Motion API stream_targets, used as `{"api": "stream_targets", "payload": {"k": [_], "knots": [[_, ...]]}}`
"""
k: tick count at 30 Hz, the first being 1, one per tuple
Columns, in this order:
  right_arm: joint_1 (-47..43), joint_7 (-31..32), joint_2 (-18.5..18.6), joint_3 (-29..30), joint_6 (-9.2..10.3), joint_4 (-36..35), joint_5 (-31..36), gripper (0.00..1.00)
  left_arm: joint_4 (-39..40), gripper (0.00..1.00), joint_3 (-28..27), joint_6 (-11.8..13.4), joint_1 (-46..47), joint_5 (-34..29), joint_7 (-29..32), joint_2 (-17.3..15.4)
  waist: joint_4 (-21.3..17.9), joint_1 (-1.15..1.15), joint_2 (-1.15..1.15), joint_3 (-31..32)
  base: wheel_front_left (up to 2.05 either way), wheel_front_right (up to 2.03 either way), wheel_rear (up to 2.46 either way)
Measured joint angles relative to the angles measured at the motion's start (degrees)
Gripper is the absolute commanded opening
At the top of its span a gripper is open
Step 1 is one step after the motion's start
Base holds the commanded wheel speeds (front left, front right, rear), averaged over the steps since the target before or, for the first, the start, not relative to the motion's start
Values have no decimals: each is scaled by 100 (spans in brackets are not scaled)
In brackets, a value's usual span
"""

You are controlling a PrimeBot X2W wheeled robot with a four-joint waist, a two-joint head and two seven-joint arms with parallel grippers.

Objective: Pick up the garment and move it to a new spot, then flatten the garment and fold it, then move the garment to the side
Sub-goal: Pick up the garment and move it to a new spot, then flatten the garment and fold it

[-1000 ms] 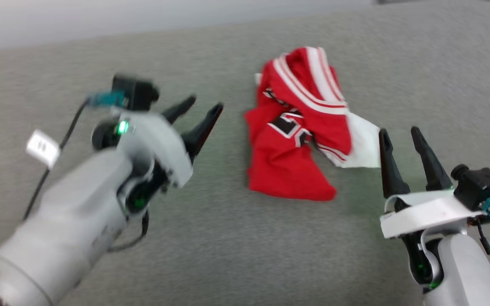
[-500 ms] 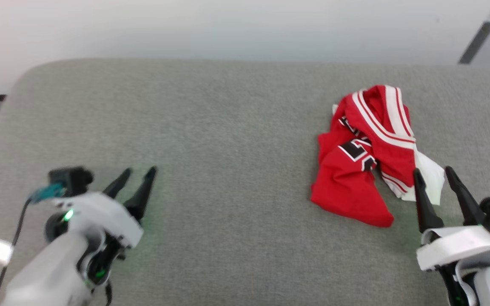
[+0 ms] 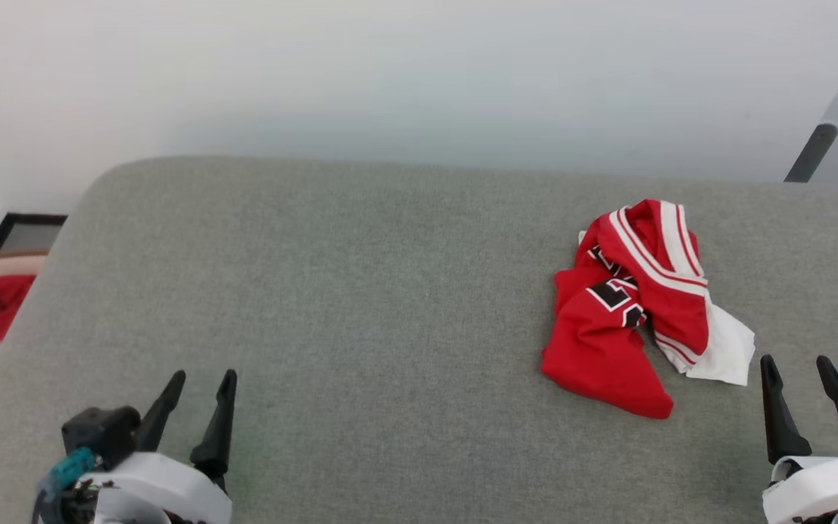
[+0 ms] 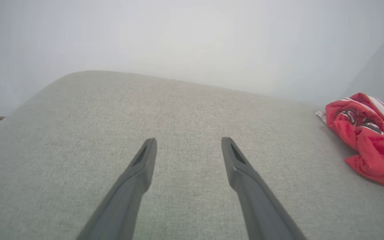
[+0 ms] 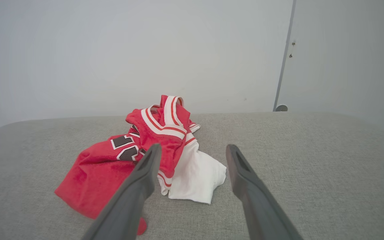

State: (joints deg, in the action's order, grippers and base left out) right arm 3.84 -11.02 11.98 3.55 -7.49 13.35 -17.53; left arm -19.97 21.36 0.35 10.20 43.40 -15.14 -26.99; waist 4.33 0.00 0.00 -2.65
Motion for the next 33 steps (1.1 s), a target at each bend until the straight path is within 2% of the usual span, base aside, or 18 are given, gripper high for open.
{"api": "stream_targets", "payload": {"k": [9, 15, 20, 28, 31, 33], "knots": [[-94, 131, -68, 67, 0, -310, -15, 100, 999, 100, -851, 25, -637, -1332, 0, 297, -151, 0, 0, 275, 0, 0, 0], [-122, 155, -144, 62, 0, -380, -15, 100, 1183, 100, -1196, -99, -1027, -1826, 0, 600, -221, 0, 0, 326, 0, 0, 0], [-187, 140, -168, 63, 0, -308, -18, 100, 1115, 100, -1348, -247, -1159, -2031, 0, 845, -213, 0, 0, 334, 0, 0, 0], [-176, 158, -160, 38, 0, -312, -14, 100, 1048, 100, -1561, -439, -1194, -2251, 0, 1047, -196, 0, 0, 317, 0, 0, 0], [-151, 344, -122, 3, 0, -271, -5, 100, 1048, 100, -1625, -479, -1194, -2314, 0, 1107, -172, 0, 0, 299, 0, 0, 0], [-58, 699, -41, -68, 0, -180, 8, 100, 1061, 100, -1660, -495, -1189, -2336, 0, 1160, -162, 0, 0, 266, 0, 0, 0]]}}
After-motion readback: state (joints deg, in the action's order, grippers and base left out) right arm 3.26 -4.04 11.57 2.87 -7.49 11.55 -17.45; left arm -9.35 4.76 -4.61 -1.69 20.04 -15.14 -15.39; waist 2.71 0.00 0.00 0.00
